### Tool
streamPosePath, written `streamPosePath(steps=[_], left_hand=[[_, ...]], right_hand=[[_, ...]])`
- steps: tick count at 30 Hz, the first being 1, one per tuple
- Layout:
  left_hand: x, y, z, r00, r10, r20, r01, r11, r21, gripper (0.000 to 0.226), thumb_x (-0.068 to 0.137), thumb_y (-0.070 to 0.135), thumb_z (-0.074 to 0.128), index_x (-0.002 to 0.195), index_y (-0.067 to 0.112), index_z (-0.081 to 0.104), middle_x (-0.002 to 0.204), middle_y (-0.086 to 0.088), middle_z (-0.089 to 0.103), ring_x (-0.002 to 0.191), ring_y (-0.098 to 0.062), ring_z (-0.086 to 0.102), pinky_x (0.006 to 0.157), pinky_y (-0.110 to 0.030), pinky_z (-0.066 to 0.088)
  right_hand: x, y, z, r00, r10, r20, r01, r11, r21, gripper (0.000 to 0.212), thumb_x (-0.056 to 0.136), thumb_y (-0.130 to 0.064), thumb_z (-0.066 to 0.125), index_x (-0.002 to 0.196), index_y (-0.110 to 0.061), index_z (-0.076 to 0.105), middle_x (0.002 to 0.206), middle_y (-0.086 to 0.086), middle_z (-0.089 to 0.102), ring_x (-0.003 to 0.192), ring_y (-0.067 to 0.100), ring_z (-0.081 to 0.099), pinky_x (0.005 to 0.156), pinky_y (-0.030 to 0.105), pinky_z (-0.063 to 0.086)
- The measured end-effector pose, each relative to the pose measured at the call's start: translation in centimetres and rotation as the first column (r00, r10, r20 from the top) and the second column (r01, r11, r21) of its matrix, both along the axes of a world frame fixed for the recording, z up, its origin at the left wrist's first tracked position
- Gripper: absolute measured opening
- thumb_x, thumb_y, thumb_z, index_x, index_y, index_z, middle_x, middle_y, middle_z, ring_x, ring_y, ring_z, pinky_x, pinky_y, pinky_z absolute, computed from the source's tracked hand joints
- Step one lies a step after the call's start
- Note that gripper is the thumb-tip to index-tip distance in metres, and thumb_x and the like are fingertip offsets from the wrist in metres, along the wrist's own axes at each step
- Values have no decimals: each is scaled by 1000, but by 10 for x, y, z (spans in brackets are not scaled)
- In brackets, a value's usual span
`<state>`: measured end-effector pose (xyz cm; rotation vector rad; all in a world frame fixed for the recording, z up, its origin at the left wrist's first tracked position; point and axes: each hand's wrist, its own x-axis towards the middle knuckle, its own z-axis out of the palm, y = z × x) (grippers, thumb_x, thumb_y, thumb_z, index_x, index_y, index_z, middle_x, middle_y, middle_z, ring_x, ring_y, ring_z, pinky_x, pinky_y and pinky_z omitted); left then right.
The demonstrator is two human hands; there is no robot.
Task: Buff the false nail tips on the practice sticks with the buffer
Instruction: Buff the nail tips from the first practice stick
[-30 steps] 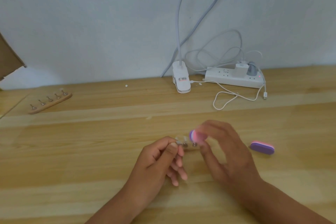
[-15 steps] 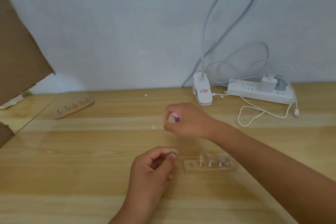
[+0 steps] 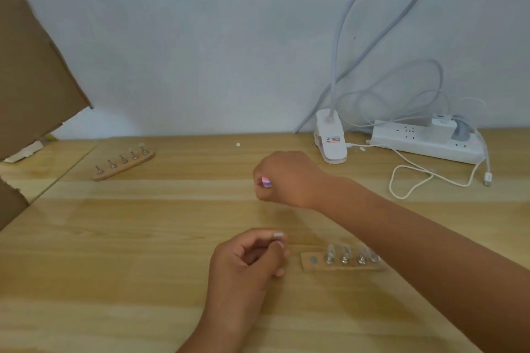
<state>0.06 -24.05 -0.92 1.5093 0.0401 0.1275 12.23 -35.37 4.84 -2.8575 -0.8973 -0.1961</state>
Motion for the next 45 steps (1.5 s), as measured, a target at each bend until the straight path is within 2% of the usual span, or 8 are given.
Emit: streamPosePath(steps=[4, 7, 11, 15, 20, 30, 38, 45], left_hand=[[-5, -4, 8, 999, -22, 47, 23, 999, -33, 20, 82, -4, 70, 80, 14, 79, 76, -9, 75, 60, -15, 65, 52, -20, 51], [-13, -16, 13, 991, -90, 95, 93, 995, -23, 17, 80, 2, 71, 82, 17, 80, 76, -8, 75, 57, -11, 63, 52, -19, 50], [-25, -29, 14, 979, -144, 147, 141, 989, 31, 12, 68, 15, 75, 80, 16, 80, 78, -10, 73, 57, -12, 63, 52, -18, 48], [-29, -36, 13, 978, -159, 135, 159, 987, 12, 8, 69, 6, 77, 76, 10, 79, 74, -11, 74, 53, -11, 62, 50, -18, 48], [-28, -37, 12, 980, -164, 115, 159, 986, 51, 15, 72, -6, 77, 75, 8, 79, 72, -10, 73, 51, -12, 61, 50, -18, 47], [-29, -35, 14, 981, -175, 86, 168, 982, 83, 16, 63, 22, 78, 77, 14, 80, 73, -8, 72, 52, -14, 61, 51, -19, 48], [-28, -34, 9, 977, -202, 64, 196, 977, 89, 13, 65, 19, 79, 77, 17, 80, 76, -8, 74, 57, -15, 63, 50, -23, 49], [-27, -34, 8, 972, -219, 91, 211, 974, 83, 12, 67, 21, 78, 78, 19, 81, 80, -9, 73, 62, -15, 62, 51, -24, 48]], right_hand=[[-58, -46, 5, 999, -24, -30, 32, 955, 294, 10, 90, -30, 65, 86, -28, 74, 86, -14, 67, 80, 7, 54, 68, 29, 38], [-105, -78, -3, 995, -89, -38, 96, 894, 438, 8, 88, -25, 71, 83, -26, 77, 80, -11, 70, 74, 12, 62, 70, 36, 51], [-137, -95, -17, 967, -237, 92, 144, 807, 573, 8, 83, -16, 79, 78, -22, 79, 68, -9, 68, 61, 14, 62, 61, 40, 54], [-152, -91, -25, 933, -248, 259, 57, 815, 576, 9, 81, -21, 71, 76, -22, 79, 60, -10, 60, 52, 10, 55, 46, 30, 50], [-155, -91, -38, 930, -218, 295, 0, 804, 594, 25, 89, -31, 58, 82, -21, 80, 58, -9, 54, 50, 11, 50, 44, 27, 46], [-155, -88, -60, 816, -246, 523, -91, 839, 537, 19, 93, -21, 66, 86, -14, 82, 55, -3, 52, 47, 15, 44, 50, 22, 38], [-152, -88, -70, 811, -212, 544, -123, 848, 515, 13, 91, -20, 70, 87, -15, 82, 57, -3, 54, 48, 18, 48, 46, 25, 44], [-151, -87, -71, 905, -177, 388, -139, 738, 660, 15, 90, -22, 70, 91, -13, 82, 59, -7, 52, 55, 2, 37, 48, 21, 42]])
